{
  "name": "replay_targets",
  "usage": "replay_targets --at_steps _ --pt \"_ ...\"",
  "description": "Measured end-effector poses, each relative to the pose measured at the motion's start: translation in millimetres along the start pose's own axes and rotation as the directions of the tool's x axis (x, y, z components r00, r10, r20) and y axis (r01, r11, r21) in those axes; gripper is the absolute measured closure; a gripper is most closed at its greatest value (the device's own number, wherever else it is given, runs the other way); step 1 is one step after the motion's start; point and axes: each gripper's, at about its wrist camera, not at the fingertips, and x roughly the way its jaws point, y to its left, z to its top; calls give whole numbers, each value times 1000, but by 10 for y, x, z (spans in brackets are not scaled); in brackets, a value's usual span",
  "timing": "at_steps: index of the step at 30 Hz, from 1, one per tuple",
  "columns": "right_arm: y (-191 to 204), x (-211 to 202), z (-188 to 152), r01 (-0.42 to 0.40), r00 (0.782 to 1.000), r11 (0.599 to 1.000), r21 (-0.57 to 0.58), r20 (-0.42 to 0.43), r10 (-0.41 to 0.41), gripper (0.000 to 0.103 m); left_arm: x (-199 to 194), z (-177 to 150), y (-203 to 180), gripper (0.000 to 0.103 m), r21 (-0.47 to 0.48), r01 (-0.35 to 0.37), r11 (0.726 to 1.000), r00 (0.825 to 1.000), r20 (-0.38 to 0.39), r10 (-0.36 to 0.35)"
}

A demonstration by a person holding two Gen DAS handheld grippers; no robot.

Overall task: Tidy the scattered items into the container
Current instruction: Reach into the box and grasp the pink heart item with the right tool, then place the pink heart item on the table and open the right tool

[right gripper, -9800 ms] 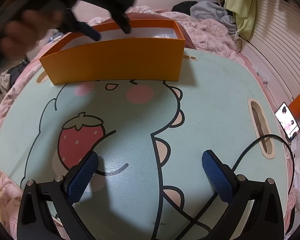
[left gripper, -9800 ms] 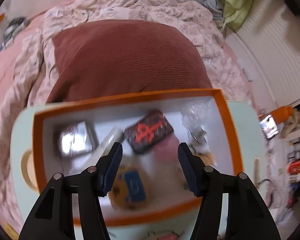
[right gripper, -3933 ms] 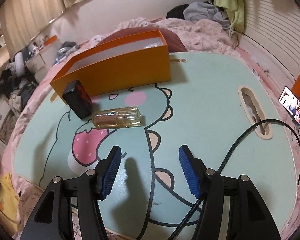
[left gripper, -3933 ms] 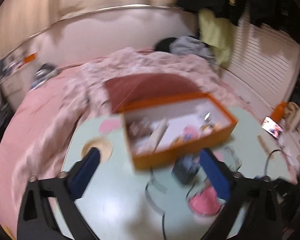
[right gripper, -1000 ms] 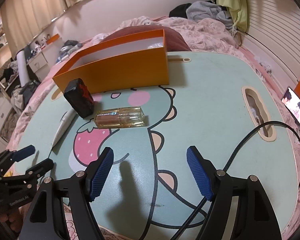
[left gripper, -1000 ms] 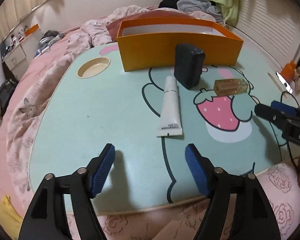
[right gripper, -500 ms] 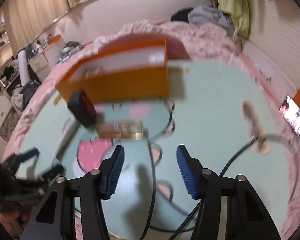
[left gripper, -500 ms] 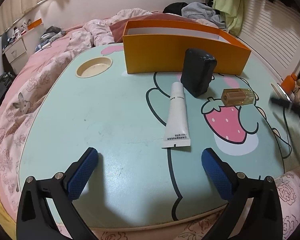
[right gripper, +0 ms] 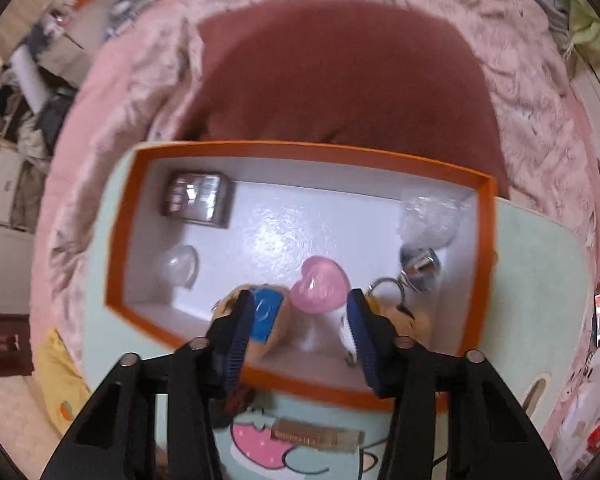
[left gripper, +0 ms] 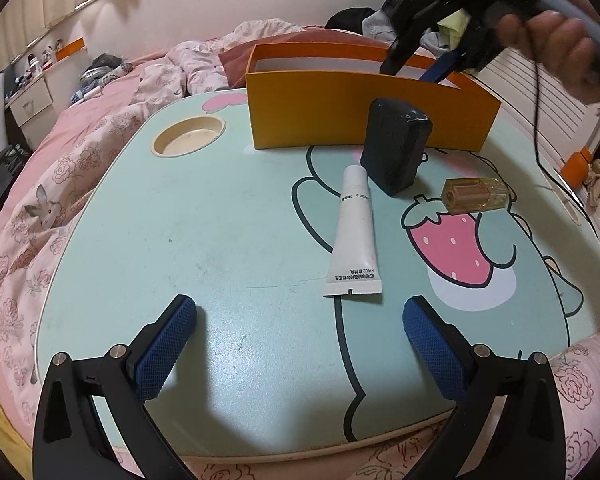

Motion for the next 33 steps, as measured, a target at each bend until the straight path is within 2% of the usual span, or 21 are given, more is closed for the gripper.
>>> replay_targets --at_steps 3,6,7,8,11,15,18,21,25,29,33 --pt "23 182 56 78 995 997 -13 -56 -79 59 -7 -2 -7 0 -1 0 1000 1000 1 0" --pt "36 365 79 155 984 987 -39 -88 -158 69 -10 -4 -5 0 0 0 1000 1000 2 0" --pt "60 369 77 167 982 985 -50 -75 -171 77 -9 -2 -7 0 0 0 1000 1000 1 0" --pt "85 355 72 166 983 985 -56 -68 -169 80 -11 0 -3 0 0 1 1000 1000 3 -1" --pt "113 326 48 174 983 982 -68 -50 -178 82 2 -3 -5 0 1 2 1000 1000 1 -2" --pt "64 174 -8 130 991 990 -58 32 -128 84 -14 -12 -1 0 1 1 1000 1000 2 -1" --pt "7 -139 -79 68 991 997 -45 122 -62 84 -15 -14 1 0 1 2 1000 1000 2 -2" --pt "0 -458 -252 28 978 998 -54 208 -16 84 -8 -9 1 0 1 2 1000 1000 3 -2" --pt "10 -844 -757 -31 949 994 -104 309 62 84 -11 -9 4 0 1 2 1000 1000 3 -2" --pt "-92 -846 -1281 -107 939 987 -119 314 139 84 -11 -9 7 0 1 2 1000 1000 3 -2" --pt "-112 -487 -1653 -138 956 983 -120 245 163 84 -1 -2 13 0 1 2 1000 1000 3 -2"
